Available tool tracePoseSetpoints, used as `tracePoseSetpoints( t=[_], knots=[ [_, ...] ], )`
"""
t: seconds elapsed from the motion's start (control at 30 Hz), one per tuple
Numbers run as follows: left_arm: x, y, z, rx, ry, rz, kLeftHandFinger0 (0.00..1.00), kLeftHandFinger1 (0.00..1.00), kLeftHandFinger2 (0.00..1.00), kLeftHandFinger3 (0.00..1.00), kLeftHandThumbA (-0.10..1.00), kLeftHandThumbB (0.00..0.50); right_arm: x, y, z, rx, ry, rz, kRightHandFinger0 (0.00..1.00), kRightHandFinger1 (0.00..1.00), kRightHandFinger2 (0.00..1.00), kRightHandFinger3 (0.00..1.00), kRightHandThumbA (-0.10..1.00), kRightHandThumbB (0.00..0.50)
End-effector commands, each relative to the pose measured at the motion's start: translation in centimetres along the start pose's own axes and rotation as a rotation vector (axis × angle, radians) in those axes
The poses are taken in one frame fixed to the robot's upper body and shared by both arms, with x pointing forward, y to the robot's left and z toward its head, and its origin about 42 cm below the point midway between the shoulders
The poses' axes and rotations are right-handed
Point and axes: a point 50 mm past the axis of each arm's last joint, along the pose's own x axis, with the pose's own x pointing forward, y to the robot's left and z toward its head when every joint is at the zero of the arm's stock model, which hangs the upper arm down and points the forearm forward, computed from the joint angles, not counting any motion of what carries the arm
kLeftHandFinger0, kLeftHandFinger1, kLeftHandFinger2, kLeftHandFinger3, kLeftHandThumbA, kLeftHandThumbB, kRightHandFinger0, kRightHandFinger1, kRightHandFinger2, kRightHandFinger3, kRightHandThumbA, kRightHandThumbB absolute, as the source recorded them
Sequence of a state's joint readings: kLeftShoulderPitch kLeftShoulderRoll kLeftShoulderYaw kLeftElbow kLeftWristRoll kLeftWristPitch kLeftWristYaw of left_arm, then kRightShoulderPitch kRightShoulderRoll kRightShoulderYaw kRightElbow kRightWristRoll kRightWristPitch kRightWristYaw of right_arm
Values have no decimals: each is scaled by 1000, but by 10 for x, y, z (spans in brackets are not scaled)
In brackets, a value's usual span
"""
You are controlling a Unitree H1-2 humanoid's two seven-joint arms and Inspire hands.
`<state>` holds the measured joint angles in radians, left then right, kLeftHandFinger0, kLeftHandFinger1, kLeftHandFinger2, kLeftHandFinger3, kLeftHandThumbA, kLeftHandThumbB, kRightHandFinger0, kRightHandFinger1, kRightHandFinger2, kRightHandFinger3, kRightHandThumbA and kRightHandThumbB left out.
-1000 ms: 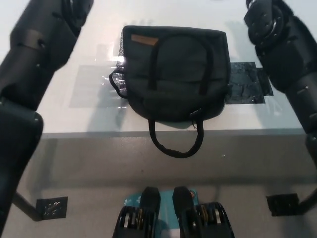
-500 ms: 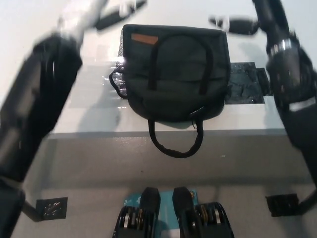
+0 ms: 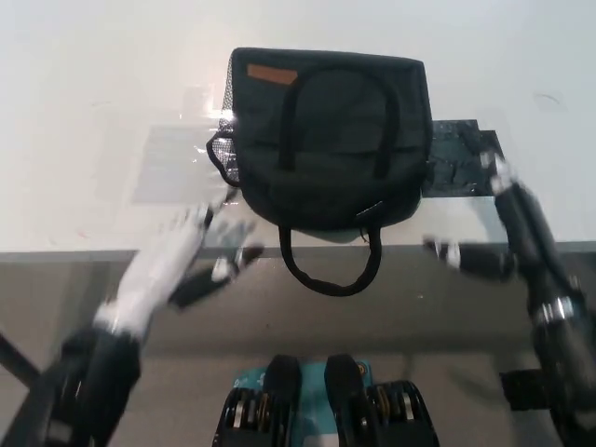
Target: A soft travel bag is kept infront of the robot in the middle of the desk and the robot uses both its hands to press it to reduce its size
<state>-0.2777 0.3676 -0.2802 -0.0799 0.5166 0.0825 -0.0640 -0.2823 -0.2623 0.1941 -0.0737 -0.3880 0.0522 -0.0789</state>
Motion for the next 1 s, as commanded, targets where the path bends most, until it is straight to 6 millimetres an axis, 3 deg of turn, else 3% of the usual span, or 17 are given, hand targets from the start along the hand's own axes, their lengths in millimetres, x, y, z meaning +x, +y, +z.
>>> tracePoseSetpoints(
  t=[0.0,0.03,0.1,0.13,0.2,0.23,0.27,0.33,0.37,0.4,0.43,0.6,0.67,0.8,0.97],
  knots=[
    [-186,121,125,-152,-715,468,1000,1000,1000,1000,1000,176,-165,-97,162,261,-875,-329,1000,1000,1000,1000,1000,249],
    [-190,116,124,-187,-695,456,1000,1000,1000,1000,1000,197,-169,-92,162,305,-873,-304,1000,1000,1000,1000,1000,290],
    [-198,104,122,-242,-648,421,1000,1000,1000,1000,1000,218,-184,-75,161,359,-801,-272,1000,1000,1000,1000,1000,324],
    [-202,96,123,-252,-612,422,1000,1000,1000,1000,1000,191,-189,-68,163,426,-791,-234,1000,1000,1000,1000,1000,291],
    [-203,79,122,-306,-580,384,1000,1000,1000,1000,1000,171,-182,-52,155,448,-780,-196,1000,1000,1000,1000,1000,320],
    [-199,66,114,-329,-564,339,1000,1000,1000,1000,1000,210,-177,-39,142,556,-745,-84,1000,1000,1000,1000,1000,345],
    [-196,48,104,-384,-530,284,1000,1000,1000,1000,1000,205,-183,-22,130,581,-630,-45,1000,1000,1000,1000,1000,435],
    [-196,32,97,-425,-479,264,1000,1000,1000,1000,1000,186,-192,-5,119,604,-522,-22,1000,1000,1000,1000,1000,424],
    [-196,20,90,-459,-431,236,1000,1000,1000,1000,1000,222,-193,5,111,578,-488,-23,1000,1000,1000,1000,1000,354],
    [-196,1,79,-480,-354,213,1000,1000,1000,1000,1000,255,-196,18,99,538,-423,-27,1000,1000,1000,1000,1000,337],
    [-195,-16,67,-479,-308,191,1000,1000,1000,1000,1000,240,-196,31,83,499,-354,-34,1000,1000,1000,1000,1000,283],
    [-207,-71,30,-617,-42,91,1000,1000,1000,1000,1000,278,-210,68,24,516,-76,-11,1000,1000,1000,1000,1000,276],
    [-208,-84,19,-628,17,70,1000,1000,1000,1000,1000,255,-217,76,3,534,17,-5,1000,1000,1000,1000,1000,265],
    [-206,-100,1,-619,91,36,1000,1000,1000,1000,1000,261,-222,86,-20,514,100,19,1000,1000,1000,1000,1000,193],
    [-204,-114,-14,-600,144,2,1000,1000,1000,1000,1000,254,-221,94,-37,497,154,27,1000,1000,1000,1000,1000,248]
  ],
)
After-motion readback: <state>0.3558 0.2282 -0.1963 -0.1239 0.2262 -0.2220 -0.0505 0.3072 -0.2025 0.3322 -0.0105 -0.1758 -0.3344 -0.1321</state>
